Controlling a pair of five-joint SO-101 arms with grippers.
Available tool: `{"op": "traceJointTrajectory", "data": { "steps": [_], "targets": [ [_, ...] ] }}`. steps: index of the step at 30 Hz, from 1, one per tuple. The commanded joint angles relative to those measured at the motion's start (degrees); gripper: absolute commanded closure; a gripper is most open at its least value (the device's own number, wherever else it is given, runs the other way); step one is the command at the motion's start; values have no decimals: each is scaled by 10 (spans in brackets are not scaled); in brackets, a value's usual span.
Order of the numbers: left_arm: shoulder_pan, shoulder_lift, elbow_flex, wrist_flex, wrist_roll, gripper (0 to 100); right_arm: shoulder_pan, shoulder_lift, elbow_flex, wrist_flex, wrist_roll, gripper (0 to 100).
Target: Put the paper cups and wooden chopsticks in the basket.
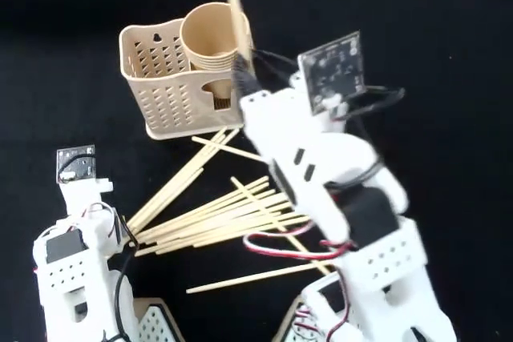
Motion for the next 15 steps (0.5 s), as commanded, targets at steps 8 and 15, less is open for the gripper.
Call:
{"op": "traceJointTrajectory", "data": {
  "steps": [8,15],
  "targets": [
    [7,-4,-3,-9,4,840,-70,139,21,-318,-10,985],
    [7,-4,-3,-9,4,840,-71,251,-73,-320,-10,986]
  ]
}}
